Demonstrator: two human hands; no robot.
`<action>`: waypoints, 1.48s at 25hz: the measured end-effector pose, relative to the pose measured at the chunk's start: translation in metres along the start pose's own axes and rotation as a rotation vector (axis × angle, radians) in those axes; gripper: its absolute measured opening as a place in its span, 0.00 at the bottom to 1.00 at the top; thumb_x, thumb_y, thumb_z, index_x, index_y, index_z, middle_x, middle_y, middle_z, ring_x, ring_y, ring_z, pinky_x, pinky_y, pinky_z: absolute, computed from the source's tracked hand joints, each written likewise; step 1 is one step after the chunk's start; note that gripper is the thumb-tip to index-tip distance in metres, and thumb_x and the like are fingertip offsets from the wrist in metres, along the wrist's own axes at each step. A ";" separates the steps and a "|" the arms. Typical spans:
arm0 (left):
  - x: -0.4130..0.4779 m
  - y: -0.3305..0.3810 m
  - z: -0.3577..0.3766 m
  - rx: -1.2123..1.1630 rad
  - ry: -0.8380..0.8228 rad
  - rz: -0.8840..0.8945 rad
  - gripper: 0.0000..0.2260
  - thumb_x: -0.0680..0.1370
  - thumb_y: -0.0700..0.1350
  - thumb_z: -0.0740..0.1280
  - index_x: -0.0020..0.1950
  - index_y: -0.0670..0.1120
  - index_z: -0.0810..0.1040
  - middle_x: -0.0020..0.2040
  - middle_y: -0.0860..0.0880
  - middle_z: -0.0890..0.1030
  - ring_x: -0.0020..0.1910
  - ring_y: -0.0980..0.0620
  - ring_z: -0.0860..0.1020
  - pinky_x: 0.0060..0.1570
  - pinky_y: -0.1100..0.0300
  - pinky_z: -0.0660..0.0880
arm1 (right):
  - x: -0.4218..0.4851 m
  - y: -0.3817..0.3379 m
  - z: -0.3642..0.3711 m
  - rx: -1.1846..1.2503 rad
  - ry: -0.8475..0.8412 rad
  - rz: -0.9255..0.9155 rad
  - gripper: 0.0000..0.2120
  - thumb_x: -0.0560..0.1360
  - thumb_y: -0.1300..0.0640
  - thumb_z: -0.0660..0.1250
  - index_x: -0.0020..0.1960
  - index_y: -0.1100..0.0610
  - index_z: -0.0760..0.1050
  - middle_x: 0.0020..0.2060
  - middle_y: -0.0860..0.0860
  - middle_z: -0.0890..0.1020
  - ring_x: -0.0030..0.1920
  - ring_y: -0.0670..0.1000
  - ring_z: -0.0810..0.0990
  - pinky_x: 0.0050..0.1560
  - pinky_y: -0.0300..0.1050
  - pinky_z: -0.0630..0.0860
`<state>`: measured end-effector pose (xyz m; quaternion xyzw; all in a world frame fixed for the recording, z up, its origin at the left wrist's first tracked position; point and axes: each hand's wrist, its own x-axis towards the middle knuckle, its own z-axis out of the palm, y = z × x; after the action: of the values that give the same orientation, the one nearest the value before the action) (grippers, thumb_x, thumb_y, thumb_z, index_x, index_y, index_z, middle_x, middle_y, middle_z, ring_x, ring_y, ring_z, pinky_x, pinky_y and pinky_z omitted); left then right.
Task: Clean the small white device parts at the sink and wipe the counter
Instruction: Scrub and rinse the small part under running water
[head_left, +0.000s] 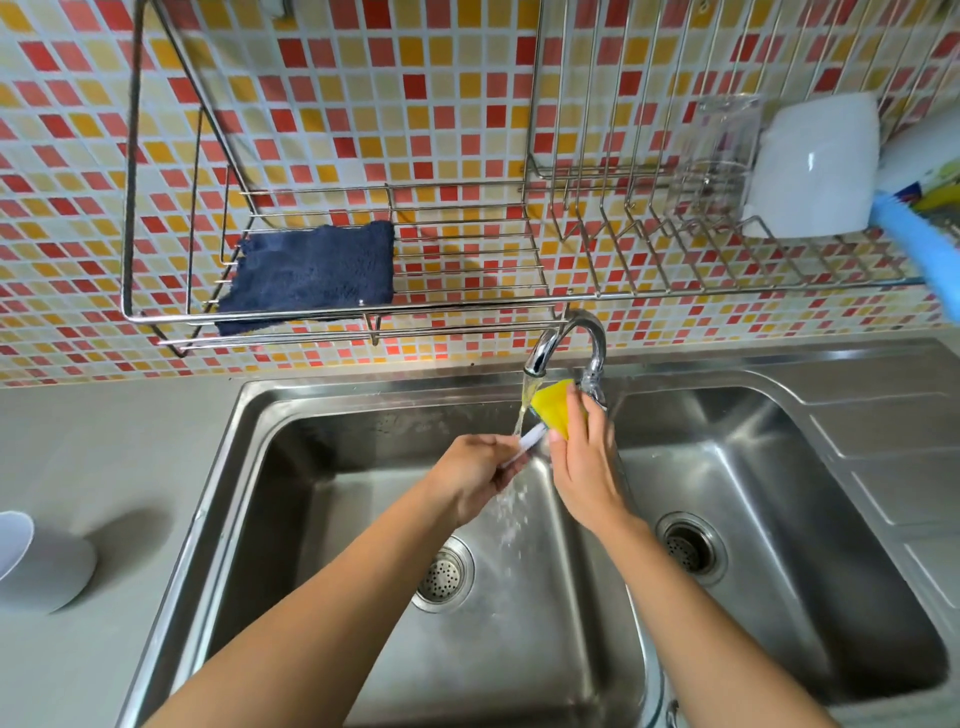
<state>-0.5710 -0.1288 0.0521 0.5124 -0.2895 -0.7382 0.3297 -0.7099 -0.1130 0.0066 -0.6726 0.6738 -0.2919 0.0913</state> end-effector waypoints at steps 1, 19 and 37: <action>0.000 0.001 -0.001 -0.007 0.011 0.014 0.09 0.79 0.34 0.61 0.42 0.39 0.78 0.30 0.48 0.80 0.27 0.60 0.77 0.29 0.73 0.73 | 0.000 -0.001 -0.001 -0.045 -0.034 -0.039 0.28 0.76 0.49 0.48 0.73 0.62 0.58 0.67 0.61 0.67 0.59 0.63 0.71 0.58 0.55 0.70; -0.001 0.009 -0.004 0.194 0.002 0.054 0.10 0.80 0.35 0.60 0.40 0.41 0.78 0.30 0.50 0.78 0.25 0.59 0.71 0.27 0.70 0.66 | -0.003 -0.002 -0.008 -0.114 -0.116 -0.045 0.28 0.77 0.49 0.46 0.74 0.58 0.54 0.69 0.56 0.66 0.59 0.60 0.70 0.59 0.54 0.68; 0.013 0.008 0.005 0.903 0.269 0.563 0.09 0.74 0.46 0.71 0.43 0.41 0.83 0.35 0.45 0.79 0.35 0.52 0.71 0.39 0.60 0.71 | -0.033 -0.005 0.020 0.174 -0.042 0.221 0.26 0.80 0.56 0.54 0.76 0.54 0.49 0.71 0.53 0.60 0.66 0.54 0.64 0.63 0.48 0.64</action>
<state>-0.5774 -0.1433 0.0521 0.5953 -0.6588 -0.3519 0.2961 -0.6926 -0.0866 -0.0157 -0.5898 0.7139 -0.3233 0.1950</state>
